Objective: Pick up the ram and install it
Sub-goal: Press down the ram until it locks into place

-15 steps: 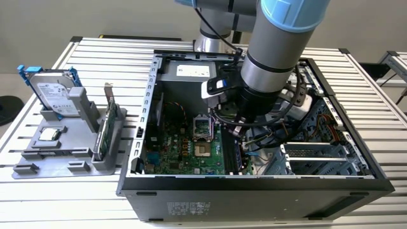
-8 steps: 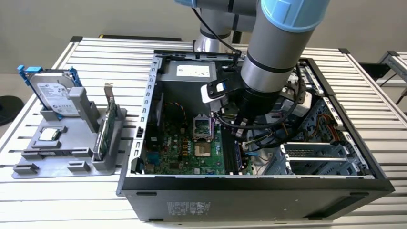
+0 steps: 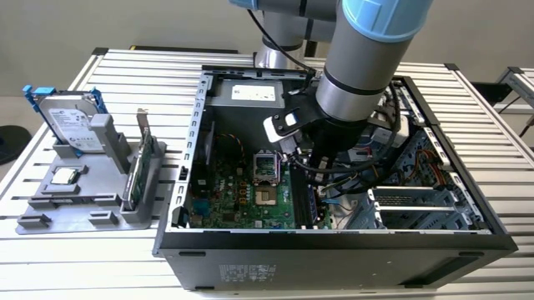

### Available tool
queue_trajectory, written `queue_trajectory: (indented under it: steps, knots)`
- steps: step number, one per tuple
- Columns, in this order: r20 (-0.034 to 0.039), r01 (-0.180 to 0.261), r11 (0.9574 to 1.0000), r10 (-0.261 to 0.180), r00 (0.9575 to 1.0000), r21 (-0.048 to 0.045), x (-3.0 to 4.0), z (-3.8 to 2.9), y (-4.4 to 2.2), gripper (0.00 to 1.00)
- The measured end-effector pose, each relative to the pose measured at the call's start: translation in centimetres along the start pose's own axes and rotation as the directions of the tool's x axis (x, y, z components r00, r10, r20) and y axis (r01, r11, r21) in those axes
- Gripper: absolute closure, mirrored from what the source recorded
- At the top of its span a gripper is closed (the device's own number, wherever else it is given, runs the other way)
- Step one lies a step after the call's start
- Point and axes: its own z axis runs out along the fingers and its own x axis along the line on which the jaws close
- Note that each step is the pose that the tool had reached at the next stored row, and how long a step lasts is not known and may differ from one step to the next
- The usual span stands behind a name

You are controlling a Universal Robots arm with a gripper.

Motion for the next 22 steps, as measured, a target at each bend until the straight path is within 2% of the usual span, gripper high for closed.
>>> queue_trajectory:
  steps: [3, 5, 10, 14, 19, 22]
  knots:
    - [0.0015, 0.053, 0.9986, -0.053, 0.9986, -0.0002, 0.00, 0.00, 0.00, 1.00]
    - [0.0024, 0.089, 0.9960, -0.089, 0.9960, -0.0004, 0.00, 0.00, 0.00, 1.00]
    - [0.0046, 0.170, 0.9855, -0.170, 0.9854, -0.0005, 0.00, 0.01, 0.00, 1.00]
    - [0.0053, 0.190, 0.9819, -0.190, 0.9818, -0.0005, 0.00, 0.00, 0.00, 1.00]
    - [0.0056, 0.200, 0.9798, -0.200, 0.9798, -0.0005, 0.03, 0.00, 0.09, 1.00]
    - [0.0059, 0.216, 0.9765, -0.216, 0.9765, -0.0005, 0.07, 0.05, 0.20, 1.00]
